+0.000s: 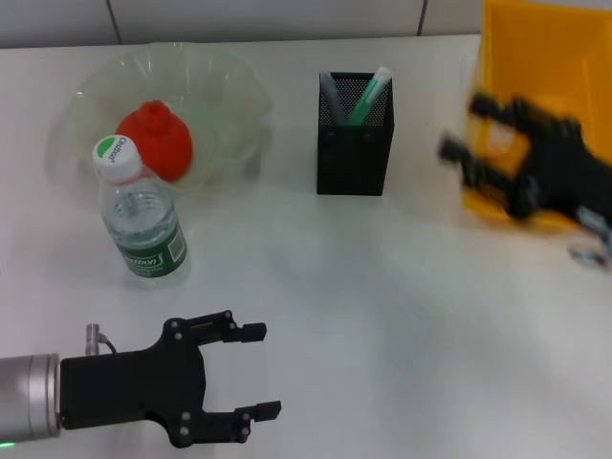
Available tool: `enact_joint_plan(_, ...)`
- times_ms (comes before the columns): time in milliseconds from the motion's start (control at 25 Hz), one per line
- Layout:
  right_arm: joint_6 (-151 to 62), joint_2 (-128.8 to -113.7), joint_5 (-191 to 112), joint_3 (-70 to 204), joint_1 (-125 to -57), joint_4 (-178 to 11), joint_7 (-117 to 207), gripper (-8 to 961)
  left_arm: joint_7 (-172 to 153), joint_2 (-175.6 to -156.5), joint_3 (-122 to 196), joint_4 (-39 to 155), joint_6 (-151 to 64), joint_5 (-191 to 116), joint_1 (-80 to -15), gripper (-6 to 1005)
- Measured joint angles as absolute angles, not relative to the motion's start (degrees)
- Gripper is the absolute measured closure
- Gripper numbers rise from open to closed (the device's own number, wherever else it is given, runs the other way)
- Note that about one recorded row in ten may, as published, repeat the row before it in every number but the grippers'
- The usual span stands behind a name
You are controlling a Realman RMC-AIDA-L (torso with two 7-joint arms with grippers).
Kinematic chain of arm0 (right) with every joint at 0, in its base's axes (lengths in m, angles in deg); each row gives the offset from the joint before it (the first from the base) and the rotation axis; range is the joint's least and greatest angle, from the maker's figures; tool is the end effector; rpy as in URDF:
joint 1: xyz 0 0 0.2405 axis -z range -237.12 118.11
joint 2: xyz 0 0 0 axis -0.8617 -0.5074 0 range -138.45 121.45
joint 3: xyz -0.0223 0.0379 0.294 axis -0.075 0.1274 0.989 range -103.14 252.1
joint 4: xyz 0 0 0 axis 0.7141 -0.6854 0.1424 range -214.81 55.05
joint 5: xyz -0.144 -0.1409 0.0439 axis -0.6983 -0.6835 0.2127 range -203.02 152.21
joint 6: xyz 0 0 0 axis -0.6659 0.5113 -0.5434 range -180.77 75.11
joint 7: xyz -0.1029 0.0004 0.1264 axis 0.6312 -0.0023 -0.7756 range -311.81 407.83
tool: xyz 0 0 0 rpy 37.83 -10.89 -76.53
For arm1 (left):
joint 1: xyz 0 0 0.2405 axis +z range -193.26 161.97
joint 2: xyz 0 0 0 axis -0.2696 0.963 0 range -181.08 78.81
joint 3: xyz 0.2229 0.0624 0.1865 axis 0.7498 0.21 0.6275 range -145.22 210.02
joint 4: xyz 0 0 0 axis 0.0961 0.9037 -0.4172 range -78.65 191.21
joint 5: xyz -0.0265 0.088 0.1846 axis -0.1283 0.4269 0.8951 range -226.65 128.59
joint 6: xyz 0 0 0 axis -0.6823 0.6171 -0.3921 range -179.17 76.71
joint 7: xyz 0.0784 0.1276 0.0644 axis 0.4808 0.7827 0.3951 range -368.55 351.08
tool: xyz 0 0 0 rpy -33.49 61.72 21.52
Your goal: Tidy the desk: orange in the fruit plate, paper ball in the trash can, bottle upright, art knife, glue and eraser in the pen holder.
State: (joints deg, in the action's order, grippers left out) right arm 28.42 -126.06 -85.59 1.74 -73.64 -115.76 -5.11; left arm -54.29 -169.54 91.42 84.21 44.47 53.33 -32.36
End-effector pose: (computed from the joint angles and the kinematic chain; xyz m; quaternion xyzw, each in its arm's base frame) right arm 0.2860 0.3121 -0.0275 -0.8636 0.1226 0.3991 0.2827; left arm -0.3195 0.2333 -0.0815 -0.9591 -0.0514 -0.2699 0.0683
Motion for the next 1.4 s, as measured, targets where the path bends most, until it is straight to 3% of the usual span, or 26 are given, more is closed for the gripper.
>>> enact_joint_plan(40, 32.21, -125.16, -89.67, 1.94, -70.74, -116.47, -5.11, 466, -54.38, -169.49, 91.26, 84.29, 44.79, 53.30, -32.27, 214)
enact_joint_plan(200, 37.15, -124.43, -98.34, 3.72, -68.32, -116.33, -3.33, 318, -54.43, -169.44, 90.60, 84.38, 45.00, 53.24, -32.17, 214)
enact_joint_plan(440, 41.95, -126.04, -112.55, 6.10, -67.54, -114.24, 0.55, 108, -54.41, -169.44, 90.43, 84.49, 45.09, 53.18, -32.31, 214)
enact_joint_plan(1400, 41.54, -127.22, -114.12, 6.10, -68.59, -112.31, 0.79, 107, -54.08, -169.53, 90.40, 84.37, 45.09, 53.18, -32.16, 214)
